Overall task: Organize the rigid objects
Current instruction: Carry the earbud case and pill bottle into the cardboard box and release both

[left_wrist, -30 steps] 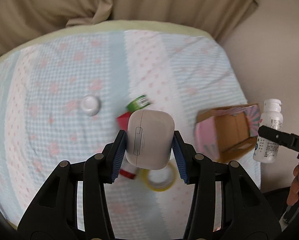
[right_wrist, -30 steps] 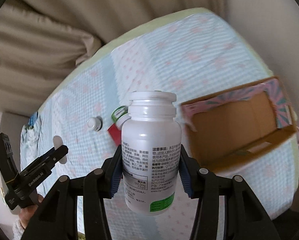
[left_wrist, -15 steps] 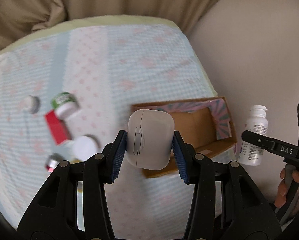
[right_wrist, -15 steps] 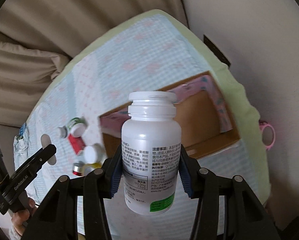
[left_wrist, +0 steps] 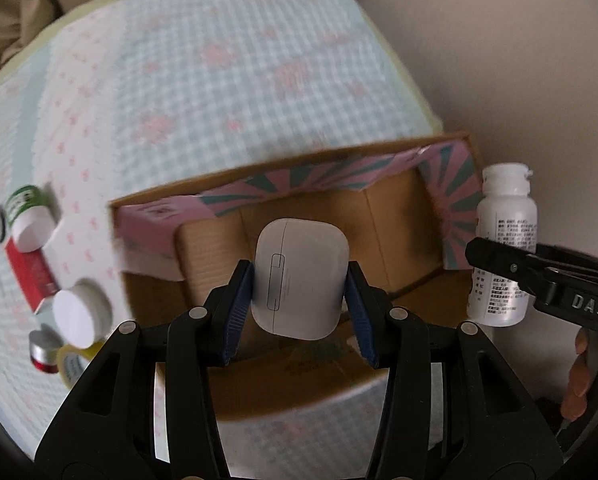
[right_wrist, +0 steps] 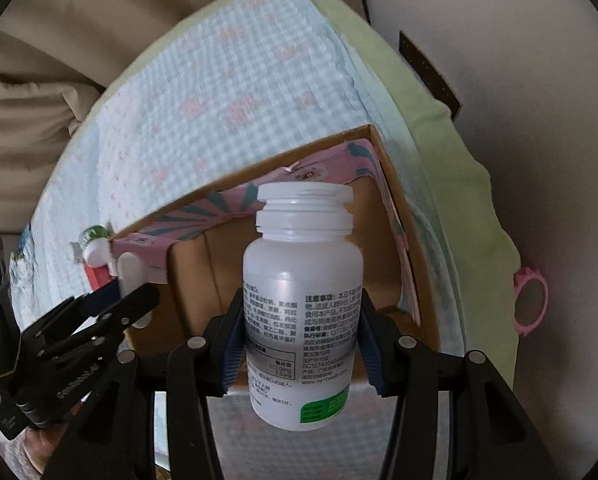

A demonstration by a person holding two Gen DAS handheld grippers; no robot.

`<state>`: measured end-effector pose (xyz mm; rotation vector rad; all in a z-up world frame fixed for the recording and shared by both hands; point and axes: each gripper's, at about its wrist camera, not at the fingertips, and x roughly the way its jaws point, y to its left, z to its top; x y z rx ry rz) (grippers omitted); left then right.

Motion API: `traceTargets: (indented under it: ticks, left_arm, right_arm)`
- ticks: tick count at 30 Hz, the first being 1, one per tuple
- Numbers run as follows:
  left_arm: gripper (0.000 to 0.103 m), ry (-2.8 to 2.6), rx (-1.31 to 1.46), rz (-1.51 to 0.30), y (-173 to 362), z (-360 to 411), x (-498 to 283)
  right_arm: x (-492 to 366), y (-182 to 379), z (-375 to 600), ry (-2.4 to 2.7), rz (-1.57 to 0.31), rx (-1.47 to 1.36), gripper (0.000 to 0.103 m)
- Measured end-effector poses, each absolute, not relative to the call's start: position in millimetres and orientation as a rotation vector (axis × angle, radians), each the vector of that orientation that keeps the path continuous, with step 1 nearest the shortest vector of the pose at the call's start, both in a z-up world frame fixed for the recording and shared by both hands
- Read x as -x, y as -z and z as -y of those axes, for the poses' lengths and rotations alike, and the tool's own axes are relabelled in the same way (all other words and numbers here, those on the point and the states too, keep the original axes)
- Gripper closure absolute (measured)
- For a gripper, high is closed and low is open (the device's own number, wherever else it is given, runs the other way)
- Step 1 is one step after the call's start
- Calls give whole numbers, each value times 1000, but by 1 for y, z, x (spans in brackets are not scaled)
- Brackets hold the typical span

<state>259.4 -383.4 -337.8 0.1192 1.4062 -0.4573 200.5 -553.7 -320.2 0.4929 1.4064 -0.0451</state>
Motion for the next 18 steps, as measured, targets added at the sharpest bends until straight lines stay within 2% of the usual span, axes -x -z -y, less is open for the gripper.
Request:
traceTargets:
  ticks: [6, 9, 11, 18]
  left_arm:
    - [61, 423, -183, -1488, 389, 390, -264]
    - [61, 404, -211, -1511, 406, 388, -265]
    - [61, 398, -237, -1509, 412, 389, -266]
    - [60, 443, -278, -1497, 410, 394, -272]
  right_arm:
    - [-208, 356, 547, -11, -1441, -436, 57]
    - [-210, 367, 531, -44, -1450, -292, 57]
    - [-208, 374, 518, -89, -1445, -211, 57]
    - [-209, 390, 511, -139, -1459, -218, 57]
